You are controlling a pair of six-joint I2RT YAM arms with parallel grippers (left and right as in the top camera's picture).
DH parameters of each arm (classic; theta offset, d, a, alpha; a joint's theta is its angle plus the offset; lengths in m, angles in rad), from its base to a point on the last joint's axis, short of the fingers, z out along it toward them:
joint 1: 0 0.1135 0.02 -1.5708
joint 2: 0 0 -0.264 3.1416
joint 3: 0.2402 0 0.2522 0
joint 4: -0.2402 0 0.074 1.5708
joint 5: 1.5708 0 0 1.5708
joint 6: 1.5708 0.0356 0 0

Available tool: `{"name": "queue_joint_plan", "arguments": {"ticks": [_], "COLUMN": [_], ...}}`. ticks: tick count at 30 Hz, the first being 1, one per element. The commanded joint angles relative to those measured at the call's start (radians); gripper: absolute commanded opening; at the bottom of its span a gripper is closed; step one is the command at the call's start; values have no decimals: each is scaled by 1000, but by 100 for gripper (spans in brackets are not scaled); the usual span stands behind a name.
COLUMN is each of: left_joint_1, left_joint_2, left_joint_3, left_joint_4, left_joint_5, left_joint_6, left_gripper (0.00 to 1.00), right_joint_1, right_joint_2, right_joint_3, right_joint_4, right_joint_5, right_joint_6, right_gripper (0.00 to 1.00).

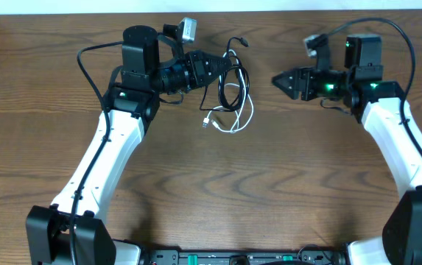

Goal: Untangle cables

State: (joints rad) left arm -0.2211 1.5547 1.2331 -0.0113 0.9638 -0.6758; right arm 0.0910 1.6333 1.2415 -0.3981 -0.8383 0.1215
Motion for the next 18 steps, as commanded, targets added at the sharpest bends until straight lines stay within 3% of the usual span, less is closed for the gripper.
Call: {"name": "queue_joint_plan", "arguments": {"ticks": [1, 7, 13, 18], "left_joint_1": [-21, -43, -44, -44], "left_joint_2": [-23, -23, -23, -23], "left_joint_3": [27, 27, 27, 27], "left_joint_4": [3, 3, 3, -4], "left_joint_5": [14, -19, -18, -18], "left_joint_6": [19, 8, 7, 8], "left_gripper": [7, 7, 7, 7], "right_joint_1": [54, 166, 248, 266], "right_joint_2": [-3, 5, 29, 68], "right_joint_3": [13, 12, 12, 12], "right_joint_4": [16, -26, -36, -20], "right_joint_5": [-145, 262, 470, 559], "right_joint_6": [15, 331, 383, 383], "right_gripper": [57, 49, 43, 29]}}
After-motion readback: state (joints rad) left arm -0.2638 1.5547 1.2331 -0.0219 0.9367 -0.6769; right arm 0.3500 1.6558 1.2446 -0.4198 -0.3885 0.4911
